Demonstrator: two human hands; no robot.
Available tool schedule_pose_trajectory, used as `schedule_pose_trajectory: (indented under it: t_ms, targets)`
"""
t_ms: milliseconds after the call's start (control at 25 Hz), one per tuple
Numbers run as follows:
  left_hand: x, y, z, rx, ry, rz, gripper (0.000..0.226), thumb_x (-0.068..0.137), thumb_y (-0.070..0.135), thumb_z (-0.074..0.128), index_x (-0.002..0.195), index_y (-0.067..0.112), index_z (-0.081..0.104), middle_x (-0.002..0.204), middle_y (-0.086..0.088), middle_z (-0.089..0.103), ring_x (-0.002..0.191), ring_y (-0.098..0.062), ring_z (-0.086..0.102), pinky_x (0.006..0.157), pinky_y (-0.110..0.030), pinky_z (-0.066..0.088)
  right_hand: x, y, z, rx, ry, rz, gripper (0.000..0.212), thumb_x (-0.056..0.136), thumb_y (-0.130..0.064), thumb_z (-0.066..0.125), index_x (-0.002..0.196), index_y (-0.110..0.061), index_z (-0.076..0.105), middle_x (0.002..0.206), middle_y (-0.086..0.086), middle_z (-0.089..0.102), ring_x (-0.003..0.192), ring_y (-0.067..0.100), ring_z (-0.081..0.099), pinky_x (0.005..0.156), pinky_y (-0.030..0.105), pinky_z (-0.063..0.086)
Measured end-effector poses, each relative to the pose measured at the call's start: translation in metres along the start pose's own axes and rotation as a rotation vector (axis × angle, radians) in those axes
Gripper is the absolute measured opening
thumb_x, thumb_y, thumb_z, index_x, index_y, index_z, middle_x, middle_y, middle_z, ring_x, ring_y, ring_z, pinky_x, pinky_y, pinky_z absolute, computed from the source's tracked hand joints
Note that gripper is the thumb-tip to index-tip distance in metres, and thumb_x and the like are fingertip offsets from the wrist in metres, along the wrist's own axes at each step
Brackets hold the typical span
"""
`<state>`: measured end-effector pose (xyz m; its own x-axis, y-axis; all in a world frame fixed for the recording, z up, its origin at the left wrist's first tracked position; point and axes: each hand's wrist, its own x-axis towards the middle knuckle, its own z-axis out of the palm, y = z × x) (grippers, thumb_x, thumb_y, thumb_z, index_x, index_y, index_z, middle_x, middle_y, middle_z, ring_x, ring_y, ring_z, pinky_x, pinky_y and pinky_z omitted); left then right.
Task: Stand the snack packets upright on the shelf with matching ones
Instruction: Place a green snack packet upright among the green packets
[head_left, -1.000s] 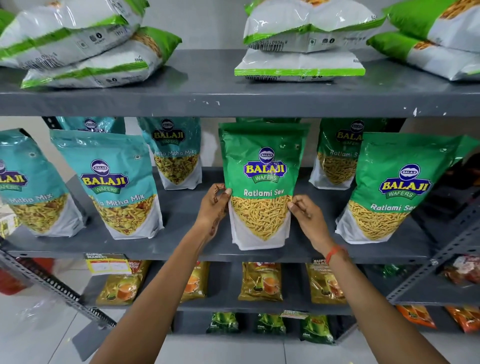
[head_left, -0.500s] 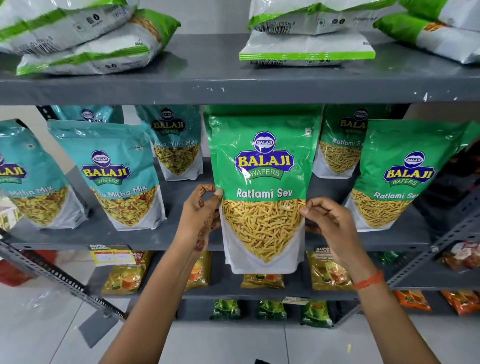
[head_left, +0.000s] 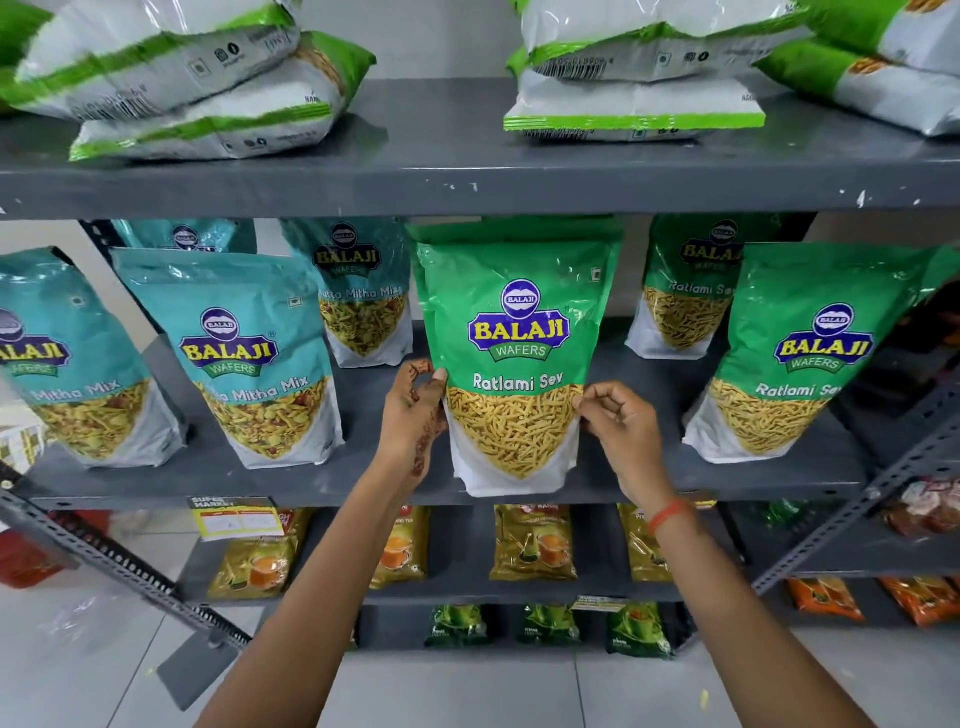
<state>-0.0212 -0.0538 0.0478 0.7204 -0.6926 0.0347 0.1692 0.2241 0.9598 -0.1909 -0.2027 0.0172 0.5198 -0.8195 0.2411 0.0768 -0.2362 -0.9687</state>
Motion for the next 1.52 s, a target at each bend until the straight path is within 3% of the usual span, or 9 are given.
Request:
schedule_pose_trajectory:
  t_ms: [280, 480, 600, 760, 960, 1120, 1240, 1400, 1520]
  targets:
    - [0.048, -0.039, -0.018, 0.106, -0.011, -0.003, 0.011, 0.098, 0.02, 0.044, 0.098, 0.026, 0.053, 0.088, 0.014, 0.073, 0.085, -0.005, 0.067, 0.076, -0.031, 0.053, 0.013, 0.038, 0.033, -0.091, 0.091, -0.038, 0.016, 0.087, 0.0, 0.059, 0.08, -0.013, 0.055, 0.077, -0.004, 0.062, 0.073, -0.008, 0.06, 0.07, 0.009, 0.048]
    - [0.047, -0.05, -0.008, 0.092, -0.025, 0.003, 0.016, 0.101, 0.023, 0.034, 0.108, 0.029, 0.047, 0.109, 0.008, 0.06, 0.095, 0.004, 0.064, 0.085, -0.021, 0.055, 0.014, 0.045, 0.035, -0.119, 0.083, 0.002, 0.012, 0.087, -0.002, 0.059, 0.085, -0.011, 0.052, 0.08, -0.003, 0.062, 0.083, 0.014, 0.063, 0.068, 0.006, 0.048]
    - [0.029, -0.05, 0.008, 0.16, -0.014, 0.066, 0.041, 0.101, 0.032, 0.03, 0.14, 0.022, 0.025, 0.141, 0.007, 0.042, 0.124, 0.009, 0.044, 0.101, -0.021, 0.044, 0.009, 0.042, 0.03, -0.107, 0.047, 0.017, 0.012, 0.088, -0.009, 0.06, 0.097, -0.011, 0.052, 0.093, -0.001, 0.065, 0.095, 0.018, 0.065, 0.071, 0.007, 0.05]
    - [-0.005, -0.051, 0.049, 0.683, 0.197, 0.304, 0.07, 0.097, 0.037, 0.034, 0.148, 0.011, -0.007, 0.159, -0.007, -0.012, 0.146, -0.015, -0.012, 0.12, -0.04, -0.004, 0.01, 0.023, 0.017, -0.266, 0.151, -0.167, 0.026, 0.091, -0.017, 0.056, 0.115, -0.008, 0.051, 0.12, 0.012, 0.061, 0.112, 0.022, 0.056, 0.094, 0.033, 0.05]
    - [-0.036, -0.075, 0.153, 0.834, 0.121, 0.697, 0.065, 0.097, 0.029, 0.04, 0.149, 0.018, 0.001, 0.157, 0.005, 0.001, 0.147, -0.012, 0.001, 0.119, -0.031, 0.01, 0.013, 0.001, -0.047, -0.425, 0.266, -0.555, 0.028, 0.095, -0.018, 0.048, 0.121, -0.008, 0.048, 0.137, 0.016, 0.044, 0.131, 0.022, 0.038, 0.11, 0.027, 0.03]
    - [-0.027, -0.119, 0.219, 0.744, -0.107, 0.315, 0.079, 0.088, 0.029, 0.06, 0.149, 0.017, 0.011, 0.155, 0.003, 0.024, 0.139, -0.009, 0.028, 0.1, -0.021, 0.033, 0.001, 0.022, -0.13, -0.369, 0.466, -0.527, 0.039, 0.093, -0.021, 0.049, 0.129, -0.006, 0.042, 0.142, 0.022, 0.036, 0.137, 0.024, 0.03, 0.114, 0.027, 0.025]
    - [-0.013, -0.152, 0.246, 0.779, -0.224, 0.001, 0.094, 0.078, 0.03, 0.073, 0.148, 0.012, 0.013, 0.154, -0.008, 0.03, 0.138, -0.025, 0.034, 0.102, -0.029, 0.034, 0.0, 0.048, -0.183, -0.215, 0.557, -0.191, 0.062, 0.092, -0.043, 0.045, 0.14, -0.007, 0.031, 0.148, 0.02, 0.031, 0.139, 0.027, 0.029, 0.115, 0.04, 0.025]
    - [-0.001, -0.171, 0.255, 0.714, -0.294, -0.121, 0.086, 0.077, 0.026, 0.075, 0.145, 0.012, 0.024, 0.149, -0.01, 0.04, 0.135, -0.027, 0.039, 0.11, -0.043, 0.035, 0.013, 0.076, -0.221, 0.08, 0.317, 0.211, 0.062, 0.095, -0.049, 0.038, 0.145, -0.013, 0.027, 0.152, 0.01, 0.033, 0.137, 0.015, 0.035, 0.108, 0.033, 0.032]
    - [0.0, -0.176, 0.257, 0.6, -0.264, -0.106, 0.064, 0.081, 0.017, 0.071, 0.136, 0.01, 0.039, 0.138, -0.01, 0.053, 0.127, -0.025, 0.049, 0.108, -0.045, 0.039, 0.021, 0.085, -0.23, 0.073, 0.19, 0.231, 0.057, 0.087, -0.062, 0.033, 0.126, -0.023, 0.049, 0.117, -0.012, 0.06, 0.099, -0.016, 0.055, 0.086, 0.022, 0.042]
